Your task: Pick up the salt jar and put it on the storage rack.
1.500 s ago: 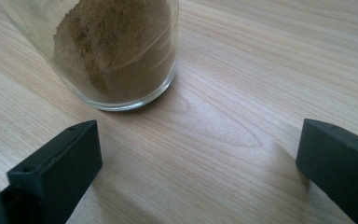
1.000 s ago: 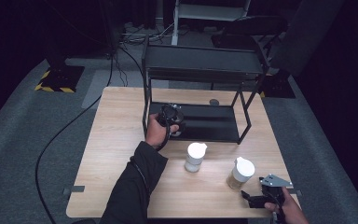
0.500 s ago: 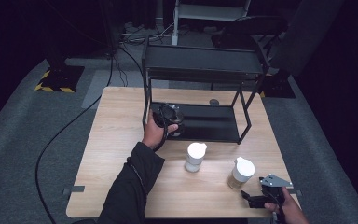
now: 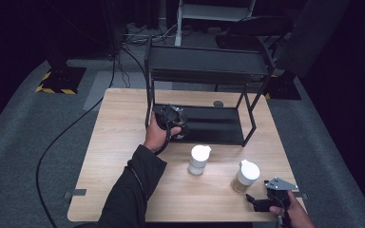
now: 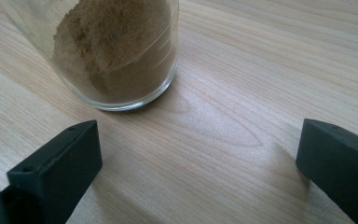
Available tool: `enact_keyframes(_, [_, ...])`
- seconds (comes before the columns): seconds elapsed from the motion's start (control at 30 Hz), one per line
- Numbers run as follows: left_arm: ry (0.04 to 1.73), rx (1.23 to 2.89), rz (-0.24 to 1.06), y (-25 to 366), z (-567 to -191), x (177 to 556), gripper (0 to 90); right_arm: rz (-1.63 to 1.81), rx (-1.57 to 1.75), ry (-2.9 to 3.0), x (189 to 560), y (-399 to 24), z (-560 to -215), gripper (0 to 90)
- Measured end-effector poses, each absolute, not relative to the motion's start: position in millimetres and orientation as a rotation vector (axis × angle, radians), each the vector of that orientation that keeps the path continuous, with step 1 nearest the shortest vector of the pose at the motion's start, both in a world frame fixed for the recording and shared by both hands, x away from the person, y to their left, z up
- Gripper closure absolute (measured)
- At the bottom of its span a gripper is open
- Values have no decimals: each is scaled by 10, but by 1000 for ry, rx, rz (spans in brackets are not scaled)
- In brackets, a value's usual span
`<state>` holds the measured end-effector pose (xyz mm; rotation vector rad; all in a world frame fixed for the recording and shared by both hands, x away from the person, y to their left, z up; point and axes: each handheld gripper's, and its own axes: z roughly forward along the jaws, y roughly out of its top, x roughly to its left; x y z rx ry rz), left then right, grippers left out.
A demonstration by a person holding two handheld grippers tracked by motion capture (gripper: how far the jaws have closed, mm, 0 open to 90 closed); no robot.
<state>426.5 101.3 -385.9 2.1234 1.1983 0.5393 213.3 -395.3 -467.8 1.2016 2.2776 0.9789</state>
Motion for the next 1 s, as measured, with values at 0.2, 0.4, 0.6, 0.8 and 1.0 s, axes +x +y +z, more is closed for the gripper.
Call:
enact_keyframes(0.2, [1139, 2140, 604, 994, -3816, 4133, 26, 979, 1201, 2277, 2133, -3953, -4678, 0])
enact_keyframes(0.4, [1084, 2139, 639, 1027, -3769, 4011, 25, 978, 1202, 2278, 2134, -3952, -4676, 0])
enact_keyframes(0.6, [1041, 2146, 654, 1059, -3733, 3889, 25, 978, 1202, 2278, 2134, -3951, -4676, 0])
enact_keyframes(0.8, [979, 2147, 687, 1110, -3711, 3733, 25, 977, 1203, 2278, 2134, -3950, -4675, 0])
enact_keyframes(1.0, [932, 2139, 732, 1176, -3725, 3549, 23, 977, 1203, 2278, 2135, -3950, -4675, 0])
